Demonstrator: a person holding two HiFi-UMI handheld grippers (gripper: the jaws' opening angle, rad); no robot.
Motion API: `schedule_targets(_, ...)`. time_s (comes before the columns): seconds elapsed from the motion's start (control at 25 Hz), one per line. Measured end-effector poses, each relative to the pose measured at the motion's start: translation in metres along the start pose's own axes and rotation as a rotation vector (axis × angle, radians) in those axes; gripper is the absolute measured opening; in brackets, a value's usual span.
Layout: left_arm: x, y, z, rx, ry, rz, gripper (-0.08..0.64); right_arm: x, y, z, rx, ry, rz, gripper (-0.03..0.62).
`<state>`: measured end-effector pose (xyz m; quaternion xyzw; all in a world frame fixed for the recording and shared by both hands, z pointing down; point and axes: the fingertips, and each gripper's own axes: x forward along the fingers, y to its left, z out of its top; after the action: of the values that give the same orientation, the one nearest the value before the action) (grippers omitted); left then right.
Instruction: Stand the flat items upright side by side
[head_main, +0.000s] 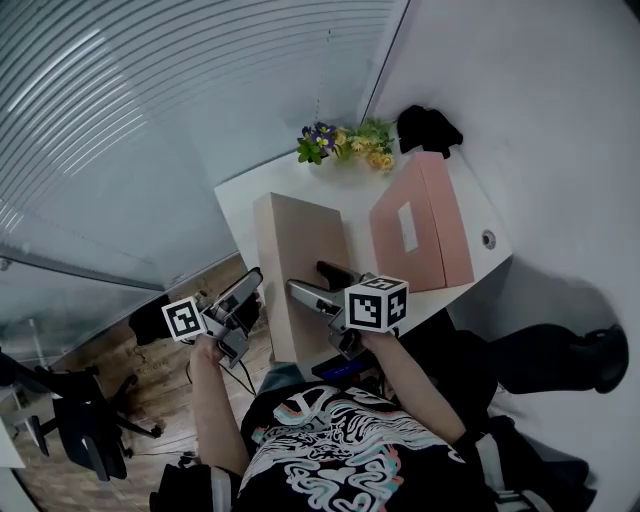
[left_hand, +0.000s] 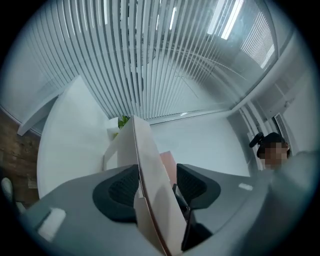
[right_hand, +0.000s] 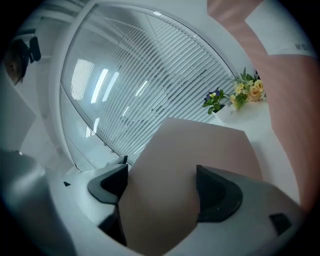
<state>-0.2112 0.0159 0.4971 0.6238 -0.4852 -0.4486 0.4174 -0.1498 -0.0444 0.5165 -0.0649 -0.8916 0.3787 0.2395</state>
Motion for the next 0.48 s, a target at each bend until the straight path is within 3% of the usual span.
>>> schedule_targets(0.04, 0.002, -0.004, 0.000, -0.002, 0.000, -0.016, 0.222, -0.001, 0.004, 0.003, 0.014, -0.014, 0.016, 0.435)
schedule_targets(0.28, 0.011, -0.019, -0.001, -0.017, 0.002, -0.080, 0.222, -0.012, 0.015, 0.017, 0.093, -0.065, 0.060, 0.439)
schedule_targets(0.48, 0.025, -0.029, -0.003, -0.022, 0.011, -0.126, 0.221, -0.017, 0.015, 0.024, 0.090, -0.098, 0.043, 0.446)
